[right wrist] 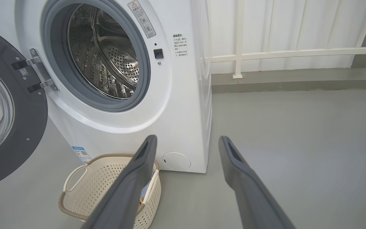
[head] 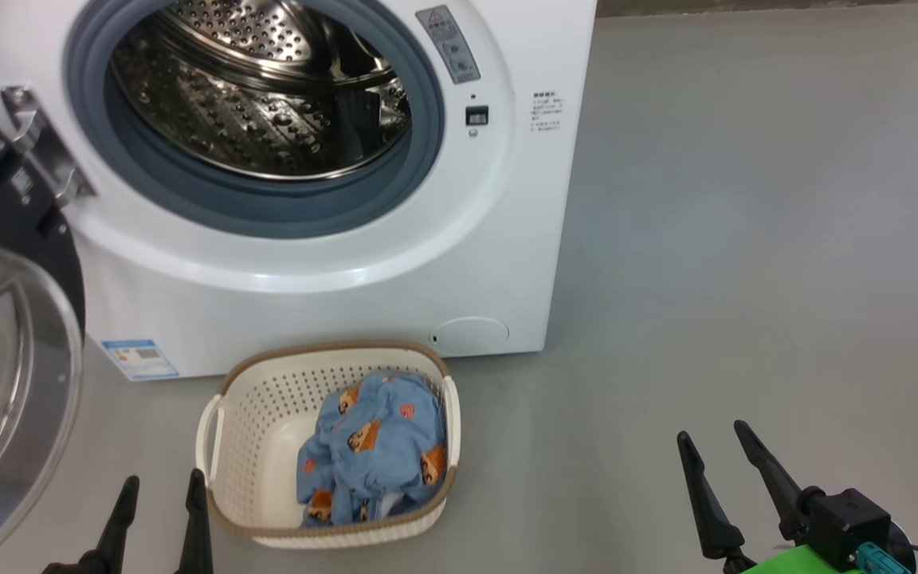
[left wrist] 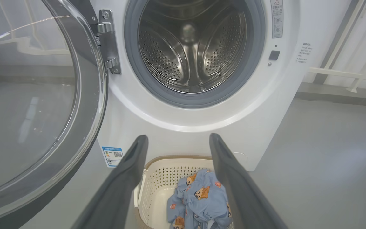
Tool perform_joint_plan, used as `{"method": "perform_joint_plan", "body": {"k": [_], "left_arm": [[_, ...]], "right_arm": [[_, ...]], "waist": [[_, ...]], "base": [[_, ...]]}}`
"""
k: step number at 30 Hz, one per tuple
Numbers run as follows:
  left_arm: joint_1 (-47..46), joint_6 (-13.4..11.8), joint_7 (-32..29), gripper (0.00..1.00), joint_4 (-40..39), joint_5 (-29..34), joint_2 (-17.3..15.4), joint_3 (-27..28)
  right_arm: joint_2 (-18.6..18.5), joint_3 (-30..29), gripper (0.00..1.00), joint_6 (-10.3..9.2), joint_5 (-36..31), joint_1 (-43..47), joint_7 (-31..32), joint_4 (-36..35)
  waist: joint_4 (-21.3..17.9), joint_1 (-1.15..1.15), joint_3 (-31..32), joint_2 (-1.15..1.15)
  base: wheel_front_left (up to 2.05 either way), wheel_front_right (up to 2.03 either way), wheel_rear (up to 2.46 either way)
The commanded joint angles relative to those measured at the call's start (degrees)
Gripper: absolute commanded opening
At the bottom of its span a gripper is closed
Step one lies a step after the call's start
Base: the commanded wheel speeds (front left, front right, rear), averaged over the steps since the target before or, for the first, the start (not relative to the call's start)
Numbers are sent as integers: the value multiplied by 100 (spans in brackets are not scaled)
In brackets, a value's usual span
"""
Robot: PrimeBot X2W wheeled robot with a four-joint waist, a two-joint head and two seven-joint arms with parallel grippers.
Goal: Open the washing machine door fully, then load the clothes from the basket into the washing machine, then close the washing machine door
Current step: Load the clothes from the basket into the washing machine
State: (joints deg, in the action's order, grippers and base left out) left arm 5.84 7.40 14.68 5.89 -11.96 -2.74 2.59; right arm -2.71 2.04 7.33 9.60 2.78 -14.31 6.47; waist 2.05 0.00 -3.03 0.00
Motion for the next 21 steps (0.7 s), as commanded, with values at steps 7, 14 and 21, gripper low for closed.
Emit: {"method": "perform_joint_plan", "body": {"k": [7,14,21], "left_arm": [[-370,9,32,100,-254,-3,-53,391],[-377,9,32,100,-192,-27,-28,513],[-398,9,32,100,-152,-58,-21,486]], "right_arm": [[-17,128,100,16,-5,-271,-69,-116],[-17,146,100,16,0,-322,-69,-105],[-17,159,100,16,5,-342,-69,-82]], "waist": [[51,0,-119,0],[76,0,-208,0],[86,0,-244,0]], "base": [[200,-185,-15],[103,-103,0],[21,-21,0]]}}
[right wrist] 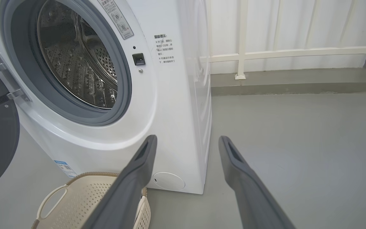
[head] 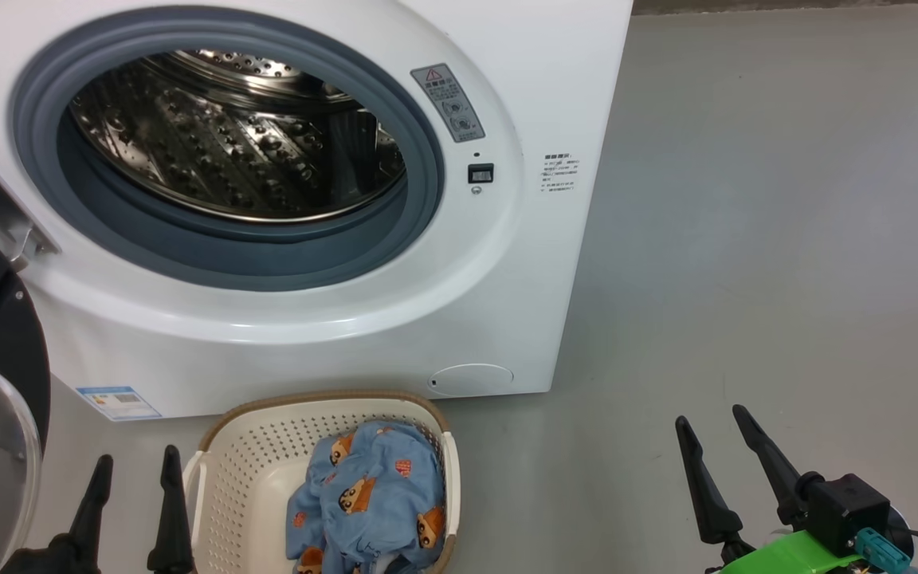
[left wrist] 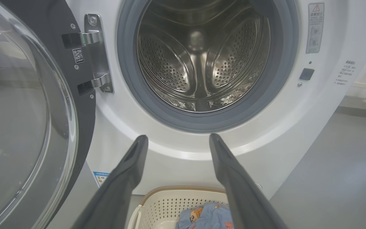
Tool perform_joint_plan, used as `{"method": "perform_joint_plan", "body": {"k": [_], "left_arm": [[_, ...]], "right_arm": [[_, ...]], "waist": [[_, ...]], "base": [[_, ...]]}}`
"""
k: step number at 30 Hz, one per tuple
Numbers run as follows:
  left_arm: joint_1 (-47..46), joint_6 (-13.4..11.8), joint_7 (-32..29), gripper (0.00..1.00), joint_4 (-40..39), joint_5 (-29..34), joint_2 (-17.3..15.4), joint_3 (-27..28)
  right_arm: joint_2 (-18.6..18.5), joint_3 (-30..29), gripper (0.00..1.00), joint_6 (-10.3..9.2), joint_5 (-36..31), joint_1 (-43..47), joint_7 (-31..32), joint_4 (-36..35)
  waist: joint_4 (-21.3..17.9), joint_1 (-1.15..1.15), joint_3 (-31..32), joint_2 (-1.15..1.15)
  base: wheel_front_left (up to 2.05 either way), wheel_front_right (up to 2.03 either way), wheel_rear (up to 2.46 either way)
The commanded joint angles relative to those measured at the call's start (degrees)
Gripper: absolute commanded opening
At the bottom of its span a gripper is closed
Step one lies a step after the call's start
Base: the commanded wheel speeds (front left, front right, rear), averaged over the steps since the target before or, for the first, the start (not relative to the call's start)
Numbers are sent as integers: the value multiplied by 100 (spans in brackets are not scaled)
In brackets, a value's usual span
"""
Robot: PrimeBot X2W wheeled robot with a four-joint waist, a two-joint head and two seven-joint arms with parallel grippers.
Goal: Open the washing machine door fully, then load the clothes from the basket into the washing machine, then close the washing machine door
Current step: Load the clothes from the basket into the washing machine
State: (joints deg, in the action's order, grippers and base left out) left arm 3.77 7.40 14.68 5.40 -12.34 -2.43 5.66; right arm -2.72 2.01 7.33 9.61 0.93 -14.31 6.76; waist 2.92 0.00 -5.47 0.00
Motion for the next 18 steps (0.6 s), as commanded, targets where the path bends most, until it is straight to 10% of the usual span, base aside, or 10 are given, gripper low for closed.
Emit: {"method": "perform_joint_plan", "body": {"k": [1,18], "left_arm": [[-190,9,32,100,-98,-21,-51,172],[-195,9,32,100,-23,-86,-47,1]], "right_arm": [[-16,166,100,16,7,-161,-69,-109],[-16,181,100,16,0,-161,-69,-59]], "waist": [[-2,0,-4,0],[11,0,53,0]], "base": [[0,0,0],[0,0,0]]}}
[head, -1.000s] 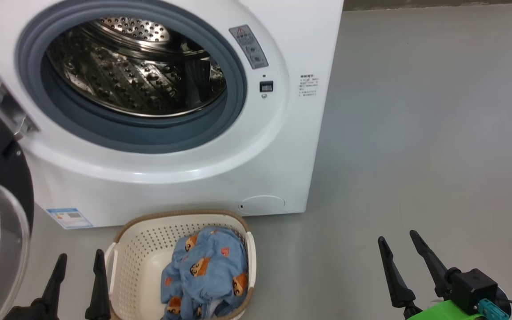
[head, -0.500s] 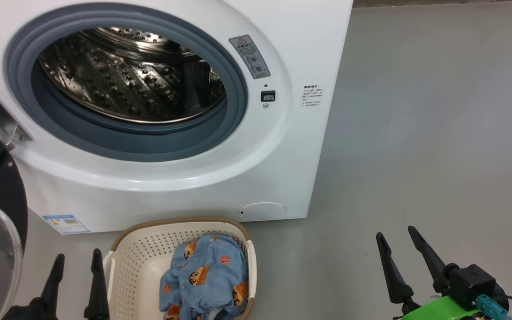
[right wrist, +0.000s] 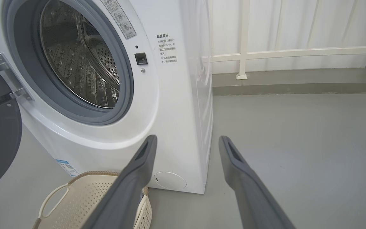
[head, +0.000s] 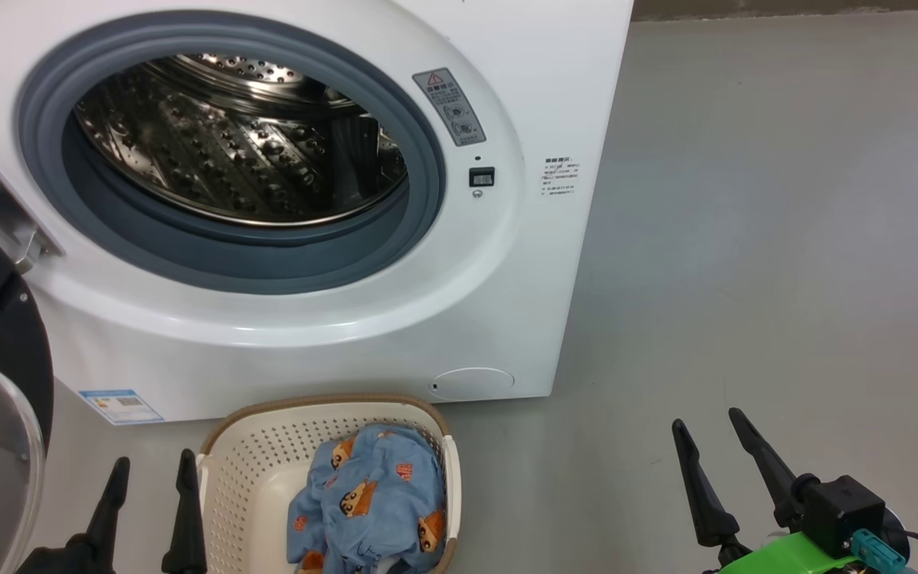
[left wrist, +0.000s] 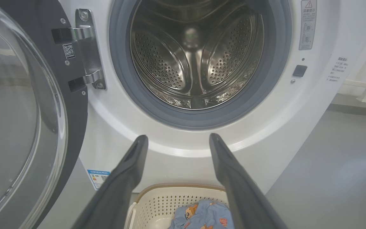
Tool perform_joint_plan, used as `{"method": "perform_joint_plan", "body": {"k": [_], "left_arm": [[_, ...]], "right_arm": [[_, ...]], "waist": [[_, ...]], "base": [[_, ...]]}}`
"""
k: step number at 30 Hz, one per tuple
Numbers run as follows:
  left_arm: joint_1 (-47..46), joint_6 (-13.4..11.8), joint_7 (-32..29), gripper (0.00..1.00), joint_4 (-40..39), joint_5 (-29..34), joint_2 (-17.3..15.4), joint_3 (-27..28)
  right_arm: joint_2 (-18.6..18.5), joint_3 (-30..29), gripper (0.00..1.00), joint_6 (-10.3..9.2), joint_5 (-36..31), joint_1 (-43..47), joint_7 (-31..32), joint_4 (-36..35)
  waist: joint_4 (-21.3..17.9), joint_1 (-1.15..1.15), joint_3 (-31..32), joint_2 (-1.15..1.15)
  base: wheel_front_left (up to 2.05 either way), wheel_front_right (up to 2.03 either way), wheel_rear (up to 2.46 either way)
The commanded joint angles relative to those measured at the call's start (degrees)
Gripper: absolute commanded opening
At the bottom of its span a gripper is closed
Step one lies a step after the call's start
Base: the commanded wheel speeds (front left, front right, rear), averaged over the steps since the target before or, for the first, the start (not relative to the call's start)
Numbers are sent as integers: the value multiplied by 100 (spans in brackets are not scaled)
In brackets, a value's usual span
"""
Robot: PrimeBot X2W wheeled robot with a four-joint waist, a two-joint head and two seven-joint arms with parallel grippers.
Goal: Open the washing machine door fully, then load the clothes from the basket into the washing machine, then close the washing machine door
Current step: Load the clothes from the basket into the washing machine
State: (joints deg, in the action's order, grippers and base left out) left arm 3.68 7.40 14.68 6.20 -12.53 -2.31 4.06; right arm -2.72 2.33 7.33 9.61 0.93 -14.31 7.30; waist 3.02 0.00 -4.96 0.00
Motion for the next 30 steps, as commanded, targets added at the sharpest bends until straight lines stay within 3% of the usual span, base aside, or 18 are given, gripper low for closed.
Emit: {"method": "perform_joint_plan", "body": {"k": [1,23,29,30], "left_arm": [[-186,9,32,100,-102,-69,-59,158],[-64,9,32,100,-150,-159,-97,-141],[-161,9,32,100,-165,-327,-133,-296],[-264,9,32,100,-115,-479,-198,-418]], "right_arm": [[-16,150,100,16,1,-160,-69,-109],[-16,177,100,16,32,-109,-69,-34],[-16,245,100,16,30,-181,-69,-25],[-16,255,100,16,15,-241,-69,-47]], "waist": [[1,0,7,0],[-8,0,66,0],[-56,0,-380,0],[-77,0,-695,0]], "base": [[0,0,0],[0,0,0],[0,0,0],[0,0,0]]}}
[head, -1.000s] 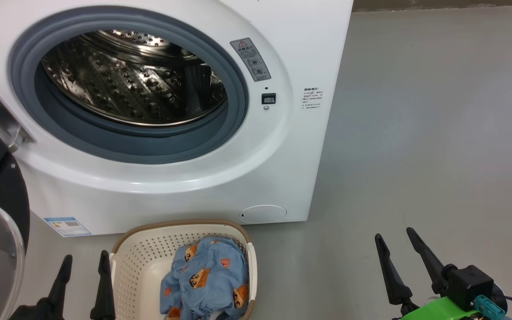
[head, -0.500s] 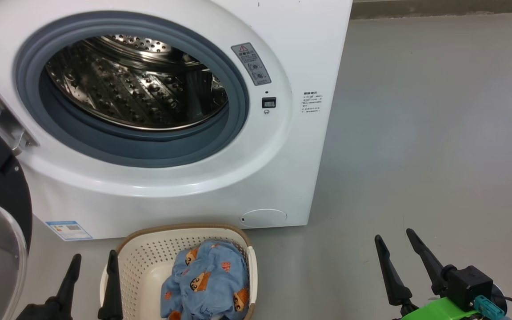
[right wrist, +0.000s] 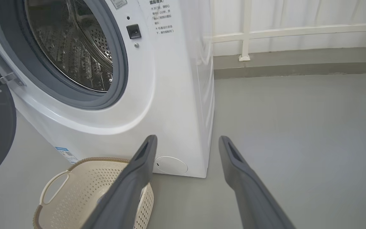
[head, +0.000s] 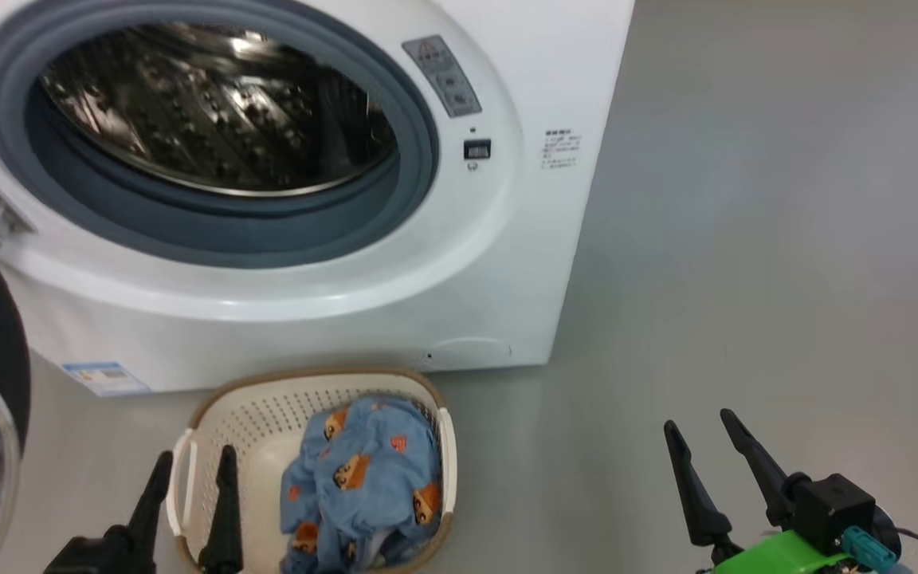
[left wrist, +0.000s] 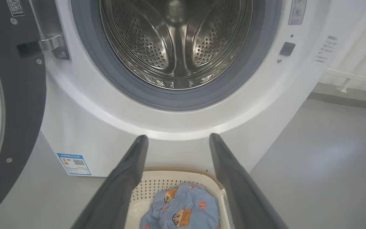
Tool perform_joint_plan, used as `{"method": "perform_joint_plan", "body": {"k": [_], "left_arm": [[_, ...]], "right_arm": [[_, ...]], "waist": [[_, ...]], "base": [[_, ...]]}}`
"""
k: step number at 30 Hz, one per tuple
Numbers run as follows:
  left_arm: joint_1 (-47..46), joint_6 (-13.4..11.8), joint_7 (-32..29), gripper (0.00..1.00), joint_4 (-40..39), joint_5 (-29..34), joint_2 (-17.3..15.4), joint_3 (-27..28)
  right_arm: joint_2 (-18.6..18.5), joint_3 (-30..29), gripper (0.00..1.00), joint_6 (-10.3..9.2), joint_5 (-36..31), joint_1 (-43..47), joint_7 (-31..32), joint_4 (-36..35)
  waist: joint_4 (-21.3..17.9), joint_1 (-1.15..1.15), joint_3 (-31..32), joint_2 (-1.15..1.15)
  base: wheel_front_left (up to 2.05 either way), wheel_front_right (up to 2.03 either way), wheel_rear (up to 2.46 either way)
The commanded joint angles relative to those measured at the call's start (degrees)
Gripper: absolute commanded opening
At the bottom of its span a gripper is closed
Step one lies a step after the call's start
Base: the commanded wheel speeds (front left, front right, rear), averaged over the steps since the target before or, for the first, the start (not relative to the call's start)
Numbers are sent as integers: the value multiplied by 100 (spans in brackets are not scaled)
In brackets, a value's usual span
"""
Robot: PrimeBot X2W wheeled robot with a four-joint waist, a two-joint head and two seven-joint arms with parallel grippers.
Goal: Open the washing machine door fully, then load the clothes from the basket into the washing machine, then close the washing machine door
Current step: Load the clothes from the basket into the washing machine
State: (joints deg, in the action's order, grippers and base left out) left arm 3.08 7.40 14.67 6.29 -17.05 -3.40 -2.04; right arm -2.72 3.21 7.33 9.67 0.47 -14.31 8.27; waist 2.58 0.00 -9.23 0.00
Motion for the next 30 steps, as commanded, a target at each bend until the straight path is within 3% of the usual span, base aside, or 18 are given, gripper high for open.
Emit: {"method": "perform_joint_plan", "body": {"k": [1,2,13,30], "left_arm": [[-512,9,33,100,-4,-332,-206,-134],[-933,9,33,100,180,-548,-375,-406],[-2192,9,33,100,920,-1259,-918,-1159],[-3726,9,33,100,2549,-2605,-1538,-2423]], "right_arm": [[-16,203,100,16,-19,-319,-69,-180],[-16,269,100,16,-45,-504,-69,-248],[-16,341,100,16,-138,-960,-69,-534],[-16,515,100,16,-51,-1298,-69,-807]], "waist": [[-71,0,-795,0],[-163,0,-1390,0],[-523,0,-2916,0],[-904,0,-4064,0]], "base": [[0,0,0],[0,0,0],[0,0,0],[0,0,0]]}}
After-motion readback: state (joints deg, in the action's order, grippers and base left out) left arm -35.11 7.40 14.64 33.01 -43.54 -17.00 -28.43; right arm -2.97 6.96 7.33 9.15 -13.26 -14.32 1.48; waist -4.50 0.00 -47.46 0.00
